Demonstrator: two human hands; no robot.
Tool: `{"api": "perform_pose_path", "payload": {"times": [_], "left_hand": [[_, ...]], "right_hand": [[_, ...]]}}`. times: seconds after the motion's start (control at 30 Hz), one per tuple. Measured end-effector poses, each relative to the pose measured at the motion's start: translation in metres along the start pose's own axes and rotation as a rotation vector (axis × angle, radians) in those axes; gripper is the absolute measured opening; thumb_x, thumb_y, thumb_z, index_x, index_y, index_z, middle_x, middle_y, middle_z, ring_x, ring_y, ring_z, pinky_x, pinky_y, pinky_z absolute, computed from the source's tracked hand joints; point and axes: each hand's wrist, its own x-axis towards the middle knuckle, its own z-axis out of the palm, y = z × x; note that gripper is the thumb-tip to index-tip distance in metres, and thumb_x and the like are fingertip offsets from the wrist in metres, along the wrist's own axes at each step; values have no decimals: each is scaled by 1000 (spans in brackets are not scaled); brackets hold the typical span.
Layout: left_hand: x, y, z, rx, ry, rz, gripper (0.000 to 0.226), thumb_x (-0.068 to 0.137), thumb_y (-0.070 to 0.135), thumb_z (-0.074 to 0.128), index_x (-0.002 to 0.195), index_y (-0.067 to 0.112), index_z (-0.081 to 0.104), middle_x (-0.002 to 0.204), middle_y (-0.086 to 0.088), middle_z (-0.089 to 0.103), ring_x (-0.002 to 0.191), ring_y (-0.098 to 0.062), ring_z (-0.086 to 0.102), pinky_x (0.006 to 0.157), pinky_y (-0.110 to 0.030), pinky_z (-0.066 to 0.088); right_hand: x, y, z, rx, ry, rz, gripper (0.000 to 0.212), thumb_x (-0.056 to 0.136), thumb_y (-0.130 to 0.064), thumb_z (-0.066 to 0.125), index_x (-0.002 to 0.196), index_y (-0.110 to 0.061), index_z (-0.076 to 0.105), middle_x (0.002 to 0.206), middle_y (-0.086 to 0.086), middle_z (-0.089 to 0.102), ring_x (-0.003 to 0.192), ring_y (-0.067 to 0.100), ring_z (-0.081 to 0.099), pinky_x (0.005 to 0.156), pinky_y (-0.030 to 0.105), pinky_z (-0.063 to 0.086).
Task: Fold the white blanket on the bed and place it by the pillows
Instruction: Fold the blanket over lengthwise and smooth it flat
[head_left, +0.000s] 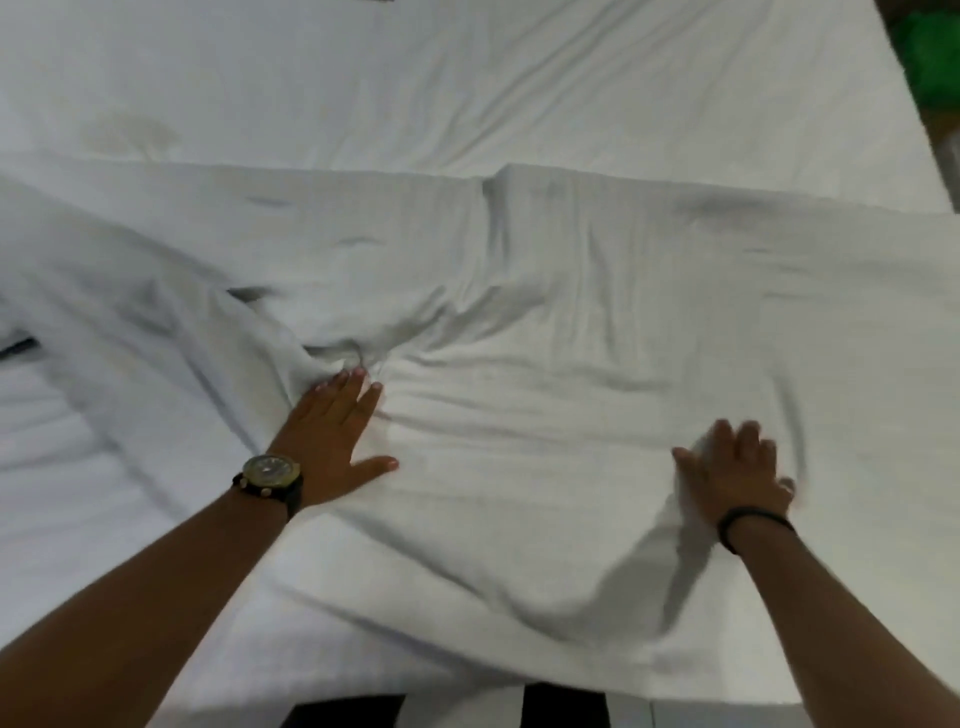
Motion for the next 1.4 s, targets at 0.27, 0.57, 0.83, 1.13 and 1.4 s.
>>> {"api": "perform_pose_path", "payload": {"times": [0.27, 0.57, 0.83, 1.13, 1.4], "left_hand": [[-123, 11, 26, -29, 363, 478, 65, 82, 60, 64, 119, 8, 64, 144, -27, 46, 135, -46, 41, 106, -60, 35], [-115, -33, -4, 180, 282, 36, 23, 65, 0, 49, 82, 2, 64, 64, -19, 58, 53, -35, 59, 56, -44, 51], [-329, 6, 111, 70, 50, -391, 38, 66, 15, 45, 101, 5, 56, 80, -20, 54, 61, -36, 54, 41, -43, 47], [-257, 43, 65, 113, 145, -286, 29, 54, -4, 64, 81, 5, 61, 73, -17, 55, 61, -36, 54, 50, -38, 40], [-307, 35, 108, 164, -162, -423, 30, 86, 10, 47, 109, 18, 63, 106, -9, 65, 92, -34, 56, 70, -43, 49]], "right_hand": [[-214, -109, 66, 36, 104, -910, 57, 78, -71, 53, 113, -26, 60, 100, 3, 65, 83, 26, 62, 65, 36, 51], [-213, -121, 88, -34, 266, -705, 39, 56, 0, 79, 92, -11, 71, 85, 12, 67, 62, 33, 64, 41, 35, 47], [-237, -72, 110, -167, 429, -801, 41, 51, 9, 79, 83, -8, 59, 78, 15, 53, 66, 32, 51, 51, 36, 37], [-237, -32, 122, -150, 502, -836, 16, 74, 1, 45, 81, -8, 56, 76, 15, 53, 63, 31, 51, 50, 33, 33], [-178, 123, 79, -372, 339, -254, 22, 78, 2, 64, 100, 1, 64, 87, 26, 54, 73, 44, 55, 58, 48, 47]]}}
